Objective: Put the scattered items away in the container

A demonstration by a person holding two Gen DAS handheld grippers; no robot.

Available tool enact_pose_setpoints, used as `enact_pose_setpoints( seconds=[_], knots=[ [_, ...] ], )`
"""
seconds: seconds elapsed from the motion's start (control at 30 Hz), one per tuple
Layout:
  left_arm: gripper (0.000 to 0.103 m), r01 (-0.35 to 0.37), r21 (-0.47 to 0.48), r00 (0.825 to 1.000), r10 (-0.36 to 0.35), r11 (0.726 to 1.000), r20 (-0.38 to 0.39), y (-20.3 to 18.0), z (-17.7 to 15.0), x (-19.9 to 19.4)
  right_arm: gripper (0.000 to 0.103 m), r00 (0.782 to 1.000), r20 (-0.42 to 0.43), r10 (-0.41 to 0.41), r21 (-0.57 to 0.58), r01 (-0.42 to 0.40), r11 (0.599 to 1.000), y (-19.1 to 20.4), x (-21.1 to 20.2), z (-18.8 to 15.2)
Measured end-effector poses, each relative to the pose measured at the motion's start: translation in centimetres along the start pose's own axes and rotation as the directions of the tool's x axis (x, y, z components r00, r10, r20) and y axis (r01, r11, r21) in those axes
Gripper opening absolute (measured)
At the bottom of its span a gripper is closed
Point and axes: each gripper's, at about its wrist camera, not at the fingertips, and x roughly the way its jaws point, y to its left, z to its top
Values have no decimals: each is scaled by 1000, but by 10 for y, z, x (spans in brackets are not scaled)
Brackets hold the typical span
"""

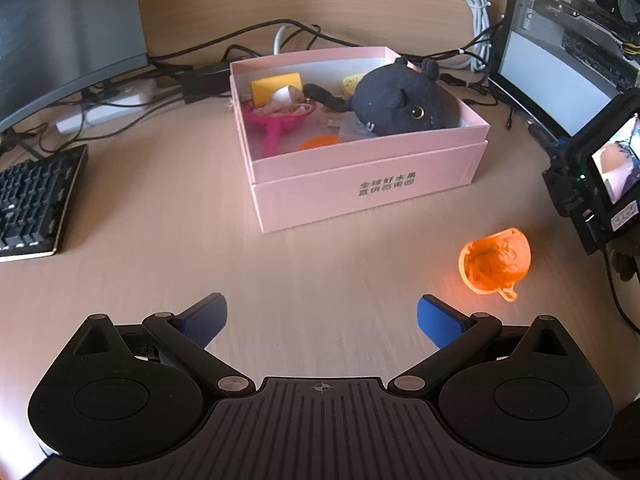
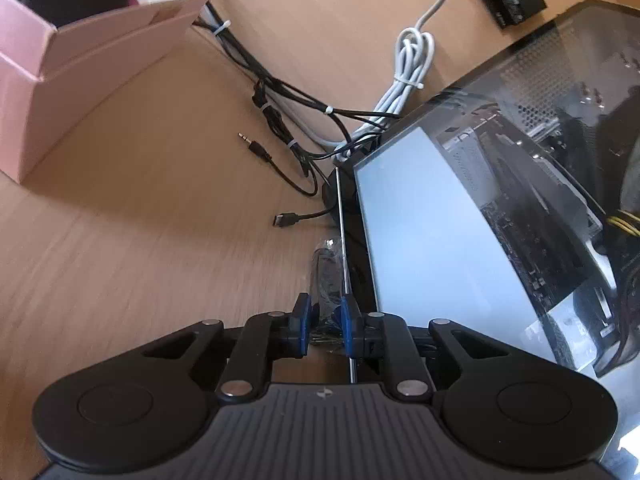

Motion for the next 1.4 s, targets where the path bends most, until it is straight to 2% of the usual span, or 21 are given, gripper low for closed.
enact_pose_setpoints(
  seconds=[0.1, 0.23, 0.4, 0.47, 0.53, 0.7, 0.77, 0.8, 0.83, 0.9, 0.93, 0.97, 1.07, 1.17, 1.23, 1.4],
  knots=[
    [103, -1, 1, 1000, 1, 1000, -1, 1, -5, -6, 14, 999, 8, 36, 28, -36, 999, -4, -15, -4],
    [103, 13, 14, 1000, -13, 1000, 7, 1, -12, -14, 14, 993, 26, 117, 52, -118, 992, 0, -54, -15],
    [103, 52, 53, 999, -53, 997, 14, -8, -20, -20, 15, 967, 70, 245, 51, -248, 967, 18, -120, -43],
    [103, 72, 75, 997, -73, 995, 17, -14, -21, -22, 19, 957, 97, 273, 46, -278, 959, 21, -145, -55],
    [103, 90, 104, 995, -93, 990, 21, -21, -21, -23, 34, 958, 92, 272, 54, -277, 959, 24, -156, -63],
    [103, 114, 185, 992, -122, 976, 35, -41, -23, -29, 36, 981, 8, 192, 172, -190, 967, 7, -147, -79],
    [103, 113, 193, 992, -123, 975, 38, -44, -24, -30, 40, 983, -20, 182, 255, -171, 952, -8, -142, -82],
    [103, 112, 193, 992, -122, 975, 38, -44, -24, -30, 49, 978, -18, 207, 312, -191, 930, -15, -143, -83],
    [103, 111, 192, 992, -120, 975, 37, -44, -24, -31, 69, 967, -1, 254, 385, -234, 893, -25, -142, -84],
    [103, 105, 194, 993, -114, 975, 38, -45, -24, -32, 88, 937, 59, 345, 530, -322, 784, -43, -141, -87],
    [103, 101, 196, 993, -111, 975, 40, -45, -25, -33, 90, 926, 91, 367, 567, -351, 745, -47, -141, -88],
    [103, 97, 196, 993, -107, 976, 40, -44, -25, -34, 91, 919, 109, 378, 571, -370, 733, -47, -139, -88],
    [103, 80, 188, 995, -89, 979, 35, -40, -28, -34, 92, 911, 119, 395, 487, -401, 776, -36, -133, -88],
    [103, 64, 166, 997, -70, 984, 30, -33, -27, -35, 93, 895, 144, 422, 430, -441, 788, -31, -125, -89],
    [103, 58, 155, 998, -63, 986, 25, -30, -27, -34, 96, 882, 156, 445, 428, -466, 774, -32, -120, -91],
    [103, 51, 148, 998, -54, 988, 18, -30, -26, -33, 97, 843, 158, 515, 485, -520, 703, -31, -110, -90]
  ],
)
